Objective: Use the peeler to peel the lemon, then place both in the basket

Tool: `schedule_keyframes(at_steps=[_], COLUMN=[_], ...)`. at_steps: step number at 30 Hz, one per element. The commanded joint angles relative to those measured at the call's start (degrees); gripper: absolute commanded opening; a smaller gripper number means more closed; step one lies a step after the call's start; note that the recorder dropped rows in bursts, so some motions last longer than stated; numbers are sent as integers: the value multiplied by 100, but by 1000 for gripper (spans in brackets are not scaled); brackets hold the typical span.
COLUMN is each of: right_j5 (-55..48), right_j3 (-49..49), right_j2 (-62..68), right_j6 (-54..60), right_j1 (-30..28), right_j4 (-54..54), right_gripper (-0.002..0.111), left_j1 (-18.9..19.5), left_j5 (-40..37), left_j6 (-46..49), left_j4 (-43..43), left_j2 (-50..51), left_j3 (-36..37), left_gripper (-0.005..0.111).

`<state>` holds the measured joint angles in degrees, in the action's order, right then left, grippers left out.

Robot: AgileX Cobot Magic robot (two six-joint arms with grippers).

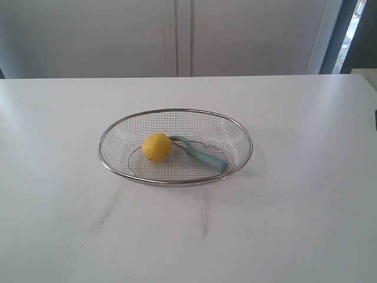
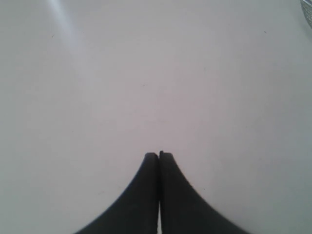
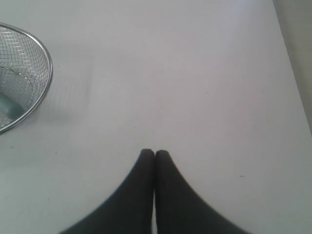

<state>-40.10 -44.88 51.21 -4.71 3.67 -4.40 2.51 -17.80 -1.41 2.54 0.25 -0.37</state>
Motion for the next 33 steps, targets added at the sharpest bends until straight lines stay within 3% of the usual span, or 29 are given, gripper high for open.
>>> schedule_keyframes(at_steps=[1, 22, 33], right_j5=[79, 458, 910], right_j3=[486, 2275, 2679], right_j2=[-610, -2564, -4553], right_j6=[-8, -8, -8], right_j1=[-37, -24, -24], right_j4=[-52, -52, -52], right_gripper=[0, 0, 0], left_j1=[21, 21, 21], left_j5=[20, 20, 20], left_j6=[-5, -5, -5], left_j4=[6, 6, 6], left_j2=[-25, -25, -25], left_j3=[37, 37, 37], left_gripper=[0, 0, 0])
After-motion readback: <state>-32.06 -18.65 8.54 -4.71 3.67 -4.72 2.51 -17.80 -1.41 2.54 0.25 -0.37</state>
